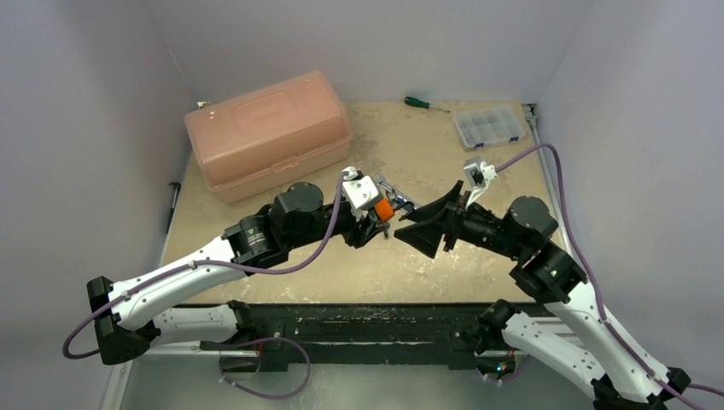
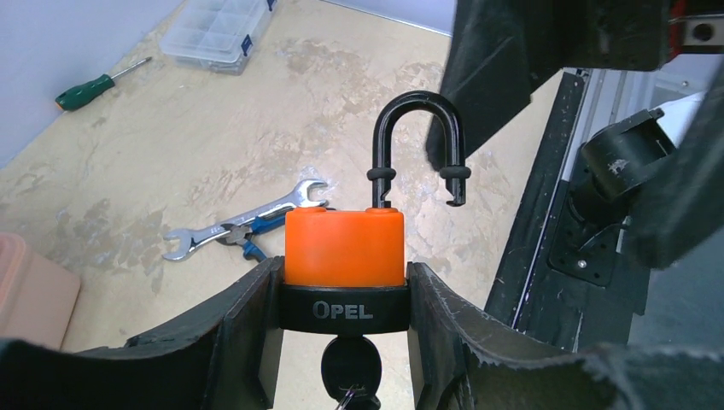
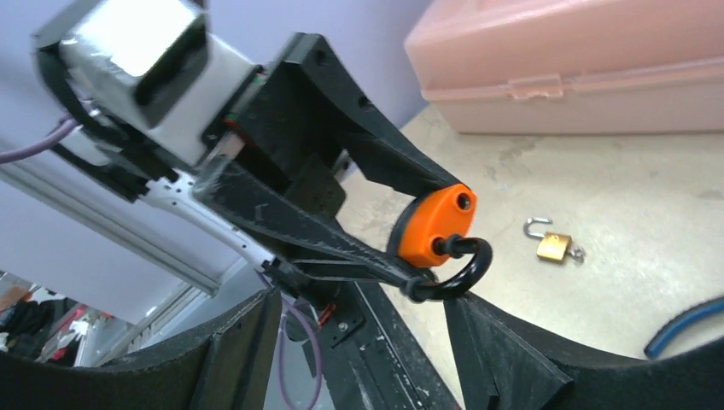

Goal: Unlock with the key

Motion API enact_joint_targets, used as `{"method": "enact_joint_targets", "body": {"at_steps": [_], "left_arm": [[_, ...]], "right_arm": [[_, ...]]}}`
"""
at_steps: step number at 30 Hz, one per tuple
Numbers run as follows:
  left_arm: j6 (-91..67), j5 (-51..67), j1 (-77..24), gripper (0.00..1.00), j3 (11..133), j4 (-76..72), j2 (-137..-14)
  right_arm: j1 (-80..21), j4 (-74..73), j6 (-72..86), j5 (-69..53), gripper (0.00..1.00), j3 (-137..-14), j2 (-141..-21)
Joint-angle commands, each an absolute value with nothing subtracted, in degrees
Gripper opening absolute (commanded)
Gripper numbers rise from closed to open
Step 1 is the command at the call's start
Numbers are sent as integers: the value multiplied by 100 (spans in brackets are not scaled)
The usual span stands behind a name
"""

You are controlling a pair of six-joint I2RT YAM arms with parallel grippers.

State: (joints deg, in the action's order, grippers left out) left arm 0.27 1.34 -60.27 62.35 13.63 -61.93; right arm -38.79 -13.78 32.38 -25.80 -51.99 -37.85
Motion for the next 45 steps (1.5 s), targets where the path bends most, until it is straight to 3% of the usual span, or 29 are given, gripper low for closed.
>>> {"method": "enact_joint_targets", "body": {"at_steps": [1, 12, 45], "left_arm": [[190, 186, -6012, 0, 6201, 678, -6063], [262, 245, -6012, 0, 6106, 703, -5992], [380, -264, -6012, 0, 5845, 457, -6179]], "right_arm": [[-3893, -1746, 3288, -2108, 78, -5465, -4153], [-3888, -1379, 3393, -2109, 75, -5452, -4538], [-3885, -548, 4803, -2066, 34, -5135, -5286]]}}
